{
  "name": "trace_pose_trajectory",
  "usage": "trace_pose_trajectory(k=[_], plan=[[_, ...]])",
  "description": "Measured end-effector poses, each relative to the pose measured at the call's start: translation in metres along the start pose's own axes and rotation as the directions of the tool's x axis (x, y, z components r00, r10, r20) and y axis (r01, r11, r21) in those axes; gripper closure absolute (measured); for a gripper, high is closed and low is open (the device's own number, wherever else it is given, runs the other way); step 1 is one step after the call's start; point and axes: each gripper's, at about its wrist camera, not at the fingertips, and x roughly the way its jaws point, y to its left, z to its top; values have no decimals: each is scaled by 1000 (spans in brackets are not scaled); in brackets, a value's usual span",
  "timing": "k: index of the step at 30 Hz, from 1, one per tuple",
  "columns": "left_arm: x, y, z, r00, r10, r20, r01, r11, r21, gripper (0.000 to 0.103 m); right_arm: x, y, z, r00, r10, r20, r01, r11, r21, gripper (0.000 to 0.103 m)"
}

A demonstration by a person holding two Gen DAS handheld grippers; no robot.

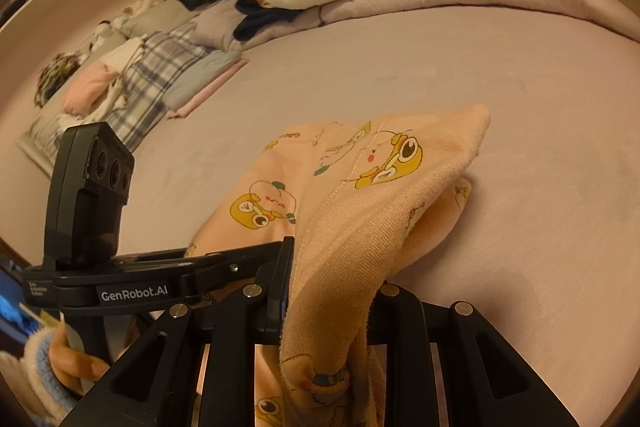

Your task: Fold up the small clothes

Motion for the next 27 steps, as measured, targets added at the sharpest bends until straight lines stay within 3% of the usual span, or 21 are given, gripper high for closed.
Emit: trace_pose_trajectory(k=[24,27], plan=[[-43,5,17,987,16,163,-19,1000,19,67,-5,57,7,997,28,65,-18,988,-150,78],[-57,11,5,984,16,176,-19,1000,15,67,-3,62,9,997,31,67,-19,987,-162,78]])
